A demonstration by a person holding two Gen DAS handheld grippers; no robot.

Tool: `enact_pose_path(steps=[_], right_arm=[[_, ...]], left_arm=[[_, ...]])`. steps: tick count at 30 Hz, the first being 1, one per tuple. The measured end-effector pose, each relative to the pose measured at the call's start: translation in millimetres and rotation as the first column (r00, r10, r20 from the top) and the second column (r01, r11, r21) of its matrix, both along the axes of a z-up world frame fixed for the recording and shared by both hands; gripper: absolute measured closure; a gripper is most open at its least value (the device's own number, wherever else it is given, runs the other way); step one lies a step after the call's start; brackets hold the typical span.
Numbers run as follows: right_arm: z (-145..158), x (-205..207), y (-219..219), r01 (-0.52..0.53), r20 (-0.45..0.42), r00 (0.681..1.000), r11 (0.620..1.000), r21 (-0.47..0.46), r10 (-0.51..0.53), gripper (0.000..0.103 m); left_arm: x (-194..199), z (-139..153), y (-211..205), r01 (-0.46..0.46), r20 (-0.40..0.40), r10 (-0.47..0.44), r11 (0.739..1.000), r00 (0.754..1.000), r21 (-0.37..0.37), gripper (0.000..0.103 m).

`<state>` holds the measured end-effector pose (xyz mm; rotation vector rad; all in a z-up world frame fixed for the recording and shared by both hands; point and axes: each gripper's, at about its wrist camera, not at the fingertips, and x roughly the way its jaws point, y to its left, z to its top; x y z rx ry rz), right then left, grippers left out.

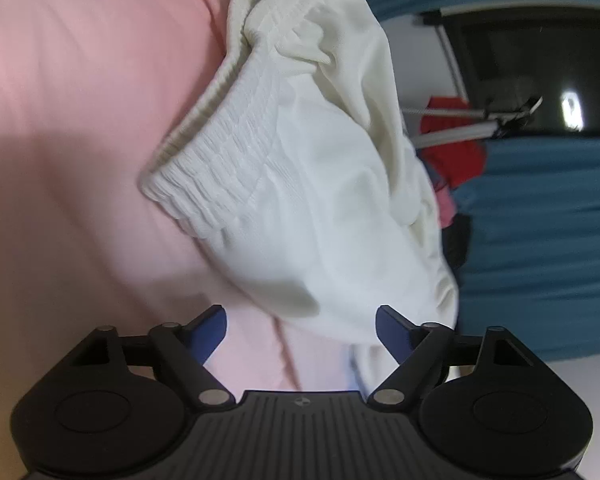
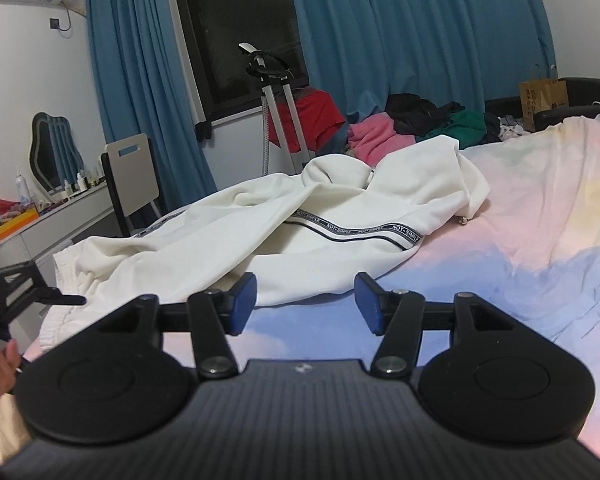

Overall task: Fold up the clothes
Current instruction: 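Raise and shake the sweatpants by the waistband with the left tool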

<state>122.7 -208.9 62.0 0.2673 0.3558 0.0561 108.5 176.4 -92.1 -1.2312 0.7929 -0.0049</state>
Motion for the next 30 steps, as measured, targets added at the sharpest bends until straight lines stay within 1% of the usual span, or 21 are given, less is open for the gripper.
enact_pose_path(steps=[1,2,3,4,6,8,10,11,13,14,16,18,21,24,26,28,30], right_arm=[[-1,1,0,0.0,-0.003,1.0,1.0,0.001,0.0,0.046],[-3,3,1,-0.004,-0.01,1.0,1.0,0.0,0.004,0.046],[-6,4,2,-0.007,-0.016,1.0,1.0,-0.001,0.007,0.046],[-8,6,3,-0.011,-0.023,1.0,1.0,-0.002,0.011,0.046],[-12,9,6,-0.018,-0.036,0.999,1.0,-0.004,0.018,0.046],[-15,11,10,-0.026,-0.043,0.999,1.0,-0.016,0.025,0.046],[-17,10,14,-0.036,-0.042,0.999,0.999,-0.033,0.035,0.046],[-17,10,16,-0.041,-0.041,0.998,0.998,-0.042,0.039,0.046],[-19,10,20,-0.05,-0.041,0.998,0.997,-0.061,0.048,0.046],[-20,10,23,-0.055,-0.042,0.998,0.996,-0.071,0.052,0.046],[-21,10,28,-0.064,-0.044,0.997,0.994,-0.092,0.06,0.046],[-21,10,34,-0.068,-0.049,0.997,0.992,-0.11,0.063,0.046],[-22,9,37,-0.076,-0.063,0.996,0.992,-0.101,0.07,0.046],[-20,12,34,-0.088,-0.086,0.993,0.995,-0.041,0.084,0.046],[-15,19,29,-0.092,-0.097,0.991,0.996,0.015,0.093,0.046],[-8,32,25,-0.085,-0.099,0.991,0.994,0.075,0.092,0.046],[0,53,24,-0.076,-0.103,0.991,0.991,0.108,0.087,0.046]], left_arm=[[1,-3,2,-0.016,0.011,0.016,1.0,1.0,0.002,0.025],[3,-7,4,-0.033,0.022,0.033,0.999,0.999,0.003,0.029],[4,-10,6,-0.053,0.024,0.053,0.999,0.998,0.006,0.035],[5,-14,8,-0.074,0.026,0.074,0.997,0.997,0.009,0.039],[7,-21,14,-0.111,0.023,0.111,0.994,0.994,0.003,0.057],[9,-25,19,-0.139,0.016,0.139,0.99,0.99,-0.009,0.068],[8,-27,24,-0.164,0.017,0.165,0.986,0.986,-0.037,0.074],[8,-27,25,-0.17,0.018,0.171,0.985,0.985,-0.039,0.079],[7,-24,26,-0.18,0.029,0.182,0.983,0.983,-0.041,0.082],[7,-22,26,-0.186,0.037,0.187,0.982,0.982,-0.04,0.086],[5,-15,26,-0.19,0.051,0.192,0.981,0.98,-0.037,0.09],[1,-4,26,-0.19,0.071,0.19,0.982,0.979,-0.009,0.093],[-7,17,28,-0.201,0.114,0.196,0.979,0.974,0.034,0.095],[-18,33,38,-0.228,0.155,0.221,0.973,0.963,0.028,0.096],[-22,42,47,-0.249,0.167,0.243,0.968,0.956,0.014,0.096],[-24,46,56,-0.27,0.171,0.269,0.963,0.948,-0.017,0.096],[-29,48,65,-0.288,0.164,0.293,0.956,0.942,-0.055,0.096]])
